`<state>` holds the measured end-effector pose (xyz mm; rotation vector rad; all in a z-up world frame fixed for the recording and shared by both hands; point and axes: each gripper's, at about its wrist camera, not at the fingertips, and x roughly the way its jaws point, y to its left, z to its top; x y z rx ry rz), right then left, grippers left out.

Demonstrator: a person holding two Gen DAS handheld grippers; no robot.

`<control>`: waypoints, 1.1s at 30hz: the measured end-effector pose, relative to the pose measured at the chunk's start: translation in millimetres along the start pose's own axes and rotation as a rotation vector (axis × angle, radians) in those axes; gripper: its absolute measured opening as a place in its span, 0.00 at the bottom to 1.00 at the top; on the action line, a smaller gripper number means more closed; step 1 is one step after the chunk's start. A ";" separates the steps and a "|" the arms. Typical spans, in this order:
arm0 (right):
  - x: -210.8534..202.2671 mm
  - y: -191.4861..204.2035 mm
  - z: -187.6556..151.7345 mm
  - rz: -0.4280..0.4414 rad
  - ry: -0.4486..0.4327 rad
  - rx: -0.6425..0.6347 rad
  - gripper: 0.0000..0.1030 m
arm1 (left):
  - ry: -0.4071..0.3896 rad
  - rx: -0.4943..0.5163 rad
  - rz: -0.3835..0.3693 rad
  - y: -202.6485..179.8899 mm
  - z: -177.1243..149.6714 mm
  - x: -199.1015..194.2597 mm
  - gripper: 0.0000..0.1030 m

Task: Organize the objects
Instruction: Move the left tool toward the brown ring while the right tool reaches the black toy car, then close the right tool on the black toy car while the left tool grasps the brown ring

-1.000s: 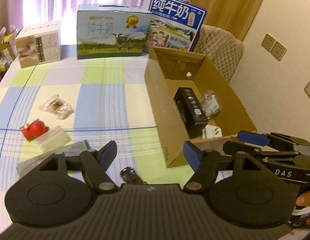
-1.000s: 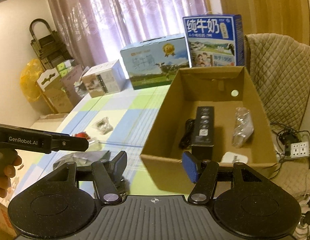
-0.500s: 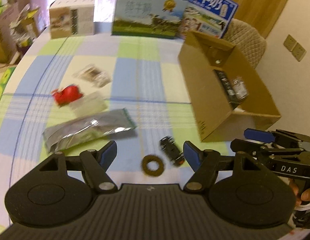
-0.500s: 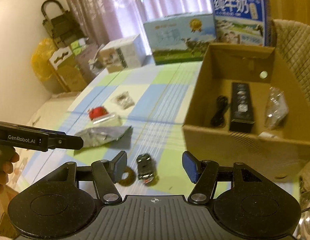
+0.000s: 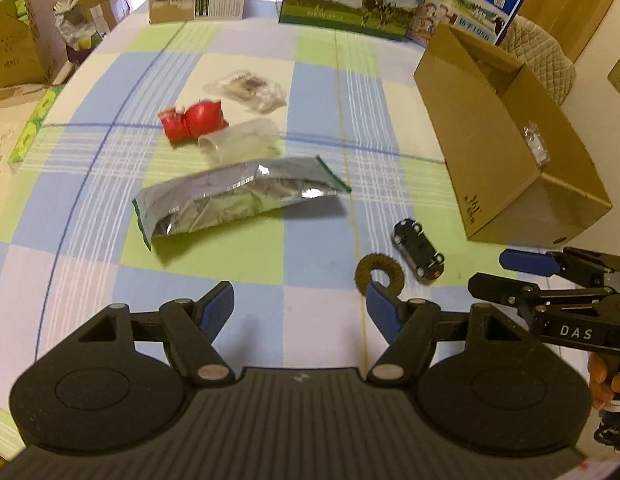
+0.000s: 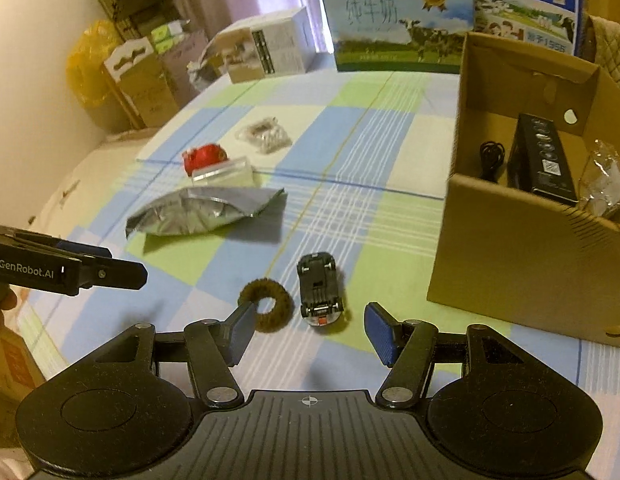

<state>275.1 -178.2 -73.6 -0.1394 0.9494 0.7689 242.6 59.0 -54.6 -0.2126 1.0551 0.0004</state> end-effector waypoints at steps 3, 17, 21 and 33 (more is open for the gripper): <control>10.4 1.1 -3.4 -0.004 0.018 -0.007 0.57 | 0.025 0.001 0.002 0.8 -3.7 10.7 0.67; 49.5 -2.4 -3.6 -0.046 0.035 -0.075 0.53 | 0.062 0.075 0.029 -8.7 1.4 55.3 0.66; 60.8 -2.1 -0.7 -0.041 0.055 -0.093 0.45 | 0.070 0.088 0.030 -11.3 5.8 62.4 0.66; 68.8 -10.0 -0.7 -0.046 0.085 -0.099 0.29 | 0.081 0.131 0.014 -23.9 14.6 72.7 0.66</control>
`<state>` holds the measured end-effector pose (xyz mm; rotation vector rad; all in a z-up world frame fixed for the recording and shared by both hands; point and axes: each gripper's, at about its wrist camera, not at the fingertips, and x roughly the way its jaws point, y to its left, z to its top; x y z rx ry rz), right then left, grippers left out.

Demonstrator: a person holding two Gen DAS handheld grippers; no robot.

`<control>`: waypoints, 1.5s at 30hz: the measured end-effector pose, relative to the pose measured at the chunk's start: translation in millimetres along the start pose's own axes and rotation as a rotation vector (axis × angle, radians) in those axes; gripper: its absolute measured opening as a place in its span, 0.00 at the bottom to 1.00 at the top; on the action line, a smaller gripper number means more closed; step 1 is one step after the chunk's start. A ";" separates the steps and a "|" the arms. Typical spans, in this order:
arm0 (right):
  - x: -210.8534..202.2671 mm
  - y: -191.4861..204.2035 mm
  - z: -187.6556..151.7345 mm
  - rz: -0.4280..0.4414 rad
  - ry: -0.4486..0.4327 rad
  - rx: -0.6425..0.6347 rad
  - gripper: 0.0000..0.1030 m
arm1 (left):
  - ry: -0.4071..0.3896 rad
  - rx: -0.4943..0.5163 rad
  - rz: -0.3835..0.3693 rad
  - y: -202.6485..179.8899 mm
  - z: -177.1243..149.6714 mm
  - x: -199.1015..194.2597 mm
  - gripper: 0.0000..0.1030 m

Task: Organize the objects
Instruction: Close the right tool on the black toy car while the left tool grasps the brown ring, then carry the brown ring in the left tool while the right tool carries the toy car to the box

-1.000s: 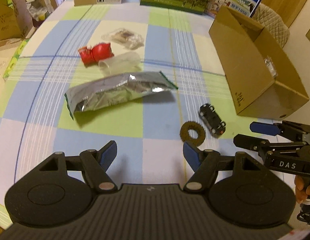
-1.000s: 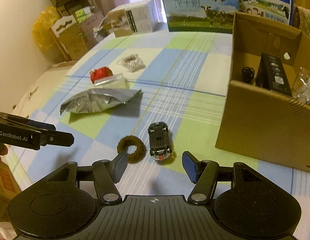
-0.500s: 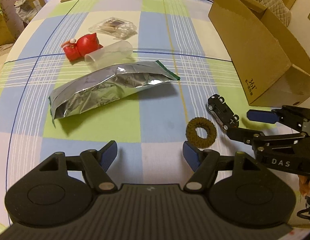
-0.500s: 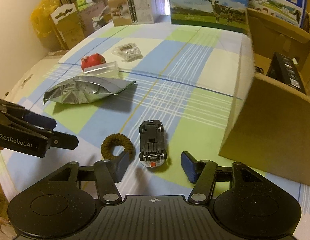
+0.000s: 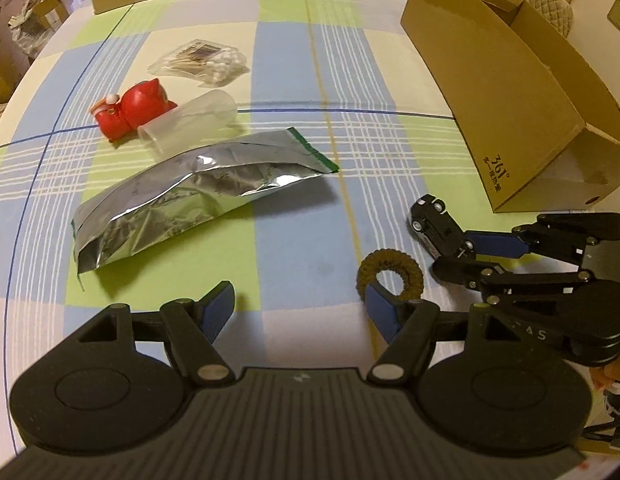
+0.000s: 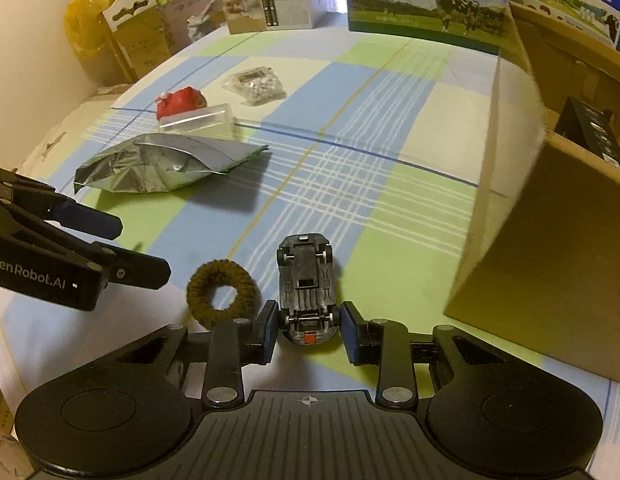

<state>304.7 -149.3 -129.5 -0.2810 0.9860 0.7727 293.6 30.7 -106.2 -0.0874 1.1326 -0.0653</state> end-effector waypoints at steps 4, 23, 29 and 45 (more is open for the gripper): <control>-7.7 -9.9 -6.4 -0.016 0.006 0.018 0.29 | 0.002 0.018 -0.022 -4.5 2.4 4.2 0.66; -46.2 -48.7 -43.8 -0.065 0.013 0.184 0.32 | -0.035 0.290 -0.078 -62.8 0.6 31.4 0.40; -45.8 -50.0 -40.5 -0.085 -0.011 0.181 0.42 | -0.033 0.289 -0.073 -62.8 0.7 30.2 0.25; -28.0 -42.2 -24.0 -0.055 0.002 0.055 0.27 | 0.000 0.178 -0.042 -39.7 -3.1 22.6 0.19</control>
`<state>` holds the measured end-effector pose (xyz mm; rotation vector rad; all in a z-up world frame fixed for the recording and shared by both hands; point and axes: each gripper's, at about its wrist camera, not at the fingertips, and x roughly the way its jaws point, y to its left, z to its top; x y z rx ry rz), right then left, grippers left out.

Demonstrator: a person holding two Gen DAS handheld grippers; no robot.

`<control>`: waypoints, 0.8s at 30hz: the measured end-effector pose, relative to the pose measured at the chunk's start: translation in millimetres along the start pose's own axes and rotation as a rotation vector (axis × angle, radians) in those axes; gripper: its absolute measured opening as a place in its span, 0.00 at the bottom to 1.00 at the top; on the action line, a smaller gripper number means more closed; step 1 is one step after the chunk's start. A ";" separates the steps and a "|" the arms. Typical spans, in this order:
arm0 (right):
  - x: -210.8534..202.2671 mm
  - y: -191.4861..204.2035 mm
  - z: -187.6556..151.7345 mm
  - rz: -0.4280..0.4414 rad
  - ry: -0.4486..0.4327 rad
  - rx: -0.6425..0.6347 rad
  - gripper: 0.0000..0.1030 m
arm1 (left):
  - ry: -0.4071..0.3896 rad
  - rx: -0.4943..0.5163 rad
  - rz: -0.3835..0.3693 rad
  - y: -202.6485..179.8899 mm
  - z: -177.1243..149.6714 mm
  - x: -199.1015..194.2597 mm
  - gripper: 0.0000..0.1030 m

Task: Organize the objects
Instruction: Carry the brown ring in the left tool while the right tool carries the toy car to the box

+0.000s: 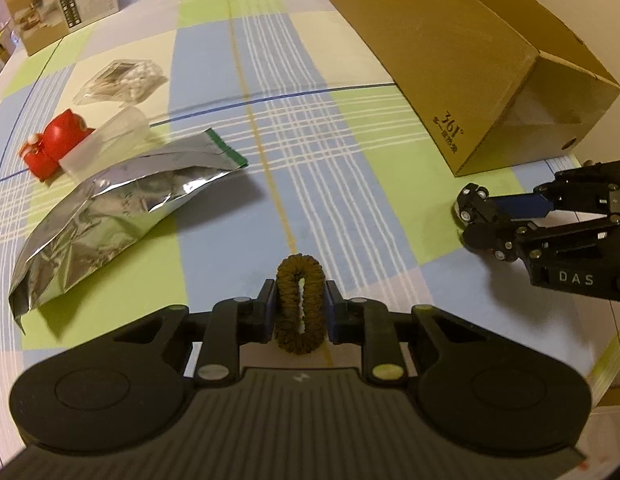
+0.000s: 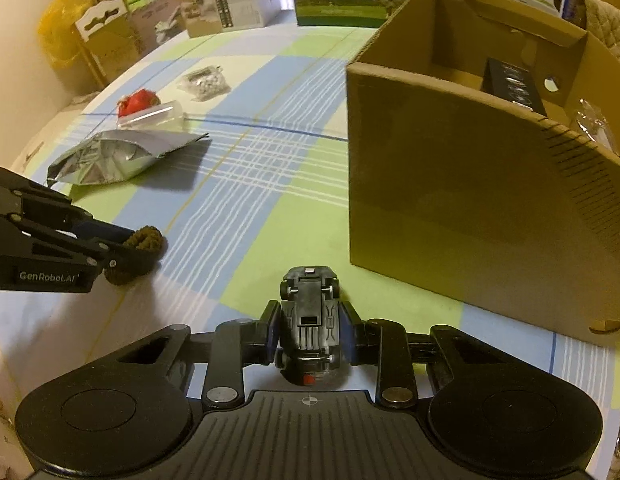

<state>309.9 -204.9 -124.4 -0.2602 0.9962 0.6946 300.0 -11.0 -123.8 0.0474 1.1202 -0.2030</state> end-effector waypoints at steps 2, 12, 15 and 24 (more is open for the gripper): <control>-0.2 1.3 0.1 -0.003 -0.001 -0.011 0.27 | 0.001 -0.005 0.002 0.6 -0.4 -0.5 0.19; -10.2 1.1 2.5 0.021 -0.012 -0.014 0.27 | -0.016 -0.001 0.004 -3.2 3.5 -6.4 0.18; -16.8 1.9 3.8 0.034 -0.022 -0.013 0.27 | -0.030 0.002 -0.002 -6.1 6.7 -11.9 0.18; -60.9 3.2 12.6 0.106 -0.101 -0.004 0.27 | -0.129 0.023 -0.052 -26.2 27.2 -51.1 0.18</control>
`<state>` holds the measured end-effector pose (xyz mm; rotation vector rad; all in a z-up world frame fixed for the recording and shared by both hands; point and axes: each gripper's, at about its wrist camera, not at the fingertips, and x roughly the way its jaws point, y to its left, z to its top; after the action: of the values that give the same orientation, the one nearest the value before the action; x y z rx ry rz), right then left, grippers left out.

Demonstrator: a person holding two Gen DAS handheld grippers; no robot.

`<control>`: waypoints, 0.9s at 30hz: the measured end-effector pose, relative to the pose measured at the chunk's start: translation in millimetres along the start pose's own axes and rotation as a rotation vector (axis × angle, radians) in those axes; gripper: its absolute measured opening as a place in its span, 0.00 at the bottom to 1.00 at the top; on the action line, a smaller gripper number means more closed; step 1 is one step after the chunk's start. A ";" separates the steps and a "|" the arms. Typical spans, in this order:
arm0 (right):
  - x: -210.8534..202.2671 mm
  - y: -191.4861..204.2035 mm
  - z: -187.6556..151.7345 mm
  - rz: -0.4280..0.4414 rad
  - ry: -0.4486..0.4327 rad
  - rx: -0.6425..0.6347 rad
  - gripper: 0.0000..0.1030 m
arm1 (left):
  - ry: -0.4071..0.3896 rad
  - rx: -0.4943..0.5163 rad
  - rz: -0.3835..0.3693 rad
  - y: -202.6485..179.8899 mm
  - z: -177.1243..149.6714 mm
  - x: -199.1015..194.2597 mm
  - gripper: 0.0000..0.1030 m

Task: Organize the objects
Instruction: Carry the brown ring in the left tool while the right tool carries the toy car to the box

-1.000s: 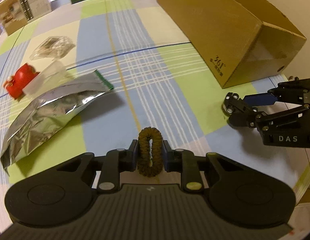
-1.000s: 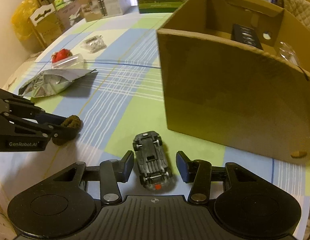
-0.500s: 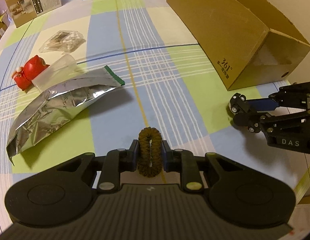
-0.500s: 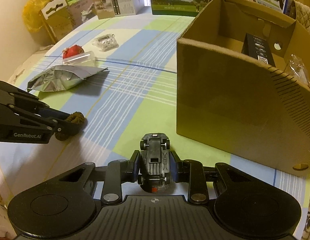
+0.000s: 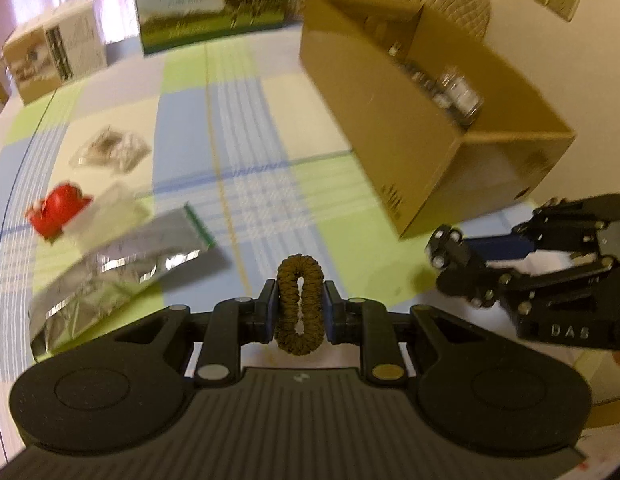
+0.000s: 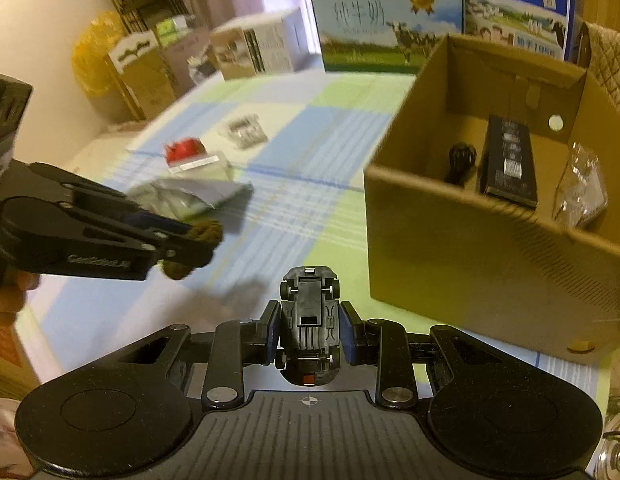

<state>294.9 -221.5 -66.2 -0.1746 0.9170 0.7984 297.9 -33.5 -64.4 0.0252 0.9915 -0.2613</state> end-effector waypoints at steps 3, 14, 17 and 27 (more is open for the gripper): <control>-17.6 -0.2 6.1 0.011 -0.036 0.003 0.27 | -0.033 0.004 -0.011 -6.9 11.2 -11.5 0.18; -77.3 -24.1 31.2 -0.012 -0.181 0.037 0.27 | -0.147 0.036 -0.065 -37.7 53.7 -38.3 0.18; -85.8 -35.0 35.0 -0.029 -0.203 0.043 0.27 | -0.166 0.051 -0.078 -48.8 63.9 -39.2 0.18; -103.3 -78.2 44.9 -0.086 -0.255 0.090 0.27 | -0.211 0.102 -0.125 -91.7 103.5 -27.5 0.18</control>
<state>341.0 -312.1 25.7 -0.0313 0.6978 0.6803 347.9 -131.0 24.3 0.0281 0.7702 -0.4208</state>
